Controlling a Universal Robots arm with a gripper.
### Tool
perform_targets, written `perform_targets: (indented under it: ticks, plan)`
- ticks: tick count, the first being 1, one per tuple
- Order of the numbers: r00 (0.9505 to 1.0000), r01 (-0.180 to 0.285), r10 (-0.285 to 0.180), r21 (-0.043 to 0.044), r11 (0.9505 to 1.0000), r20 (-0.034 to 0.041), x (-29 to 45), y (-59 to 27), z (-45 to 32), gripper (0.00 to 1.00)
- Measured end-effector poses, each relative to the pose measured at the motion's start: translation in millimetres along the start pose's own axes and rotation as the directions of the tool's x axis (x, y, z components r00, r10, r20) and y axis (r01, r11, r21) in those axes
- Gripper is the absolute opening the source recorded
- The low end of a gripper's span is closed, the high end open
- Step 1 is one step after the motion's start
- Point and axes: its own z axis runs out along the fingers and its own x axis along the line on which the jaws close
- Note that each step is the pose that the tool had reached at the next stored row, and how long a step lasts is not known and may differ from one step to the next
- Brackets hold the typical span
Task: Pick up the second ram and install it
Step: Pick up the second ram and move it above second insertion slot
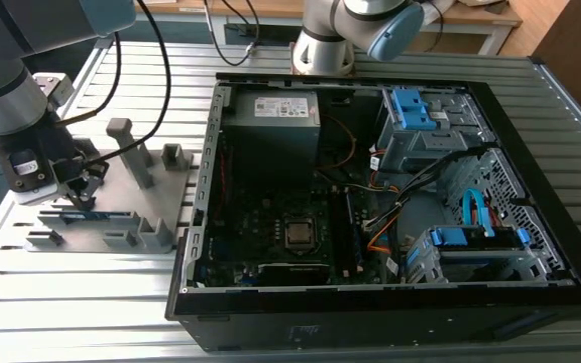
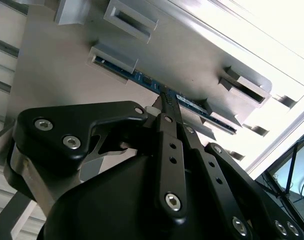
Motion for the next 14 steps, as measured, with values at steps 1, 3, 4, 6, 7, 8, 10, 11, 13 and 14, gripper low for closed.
perform_targets:
  ticks: [1,3,4,6,7,8,10,11,13,14]
  plan:
    - [1.0000,0.001,-0.001,0.0000,1.0000,0.0000,0.0,0.0,0.0,0.10]
    - [1.0000,0.009,-0.009,-0.0003,1.0000,0.0002,0.0,0.0,0.1,0.10]
    - [0.9999,0.017,-0.017,-0.0005,0.9999,0.0004,0.0,0.0,0.1,0.10]
    - [0.9993,0.037,-0.037,-0.0009,0.9993,0.0006,0.0,0.0,0.0,0.10]
    - [0.9987,0.050,-0.050,-0.0013,0.9987,0.0008,0.0,0.0,0.0,0.10]
    - [0.9979,0.065,-0.065,-0.0016,0.9979,0.0010,0.0,0.0,0.0,0.10]
    - [0.9952,0.098,-0.098,-0.0023,0.9952,0.0016,0.0,0.0,0.0,0.10]
    - [0.9935,0.114,-0.114,-0.0027,0.9935,0.0019,0.0,0.0,0.1,0.10]
    - [0.9893,0.146,-0.146,-0.0034,0.9893,0.0024,0.0,0.0,0.0,0.10]
    - [0.9870,0.160,-0.160,-0.0037,0.9870,0.0026,0.0,0.0,0.0,0.10]
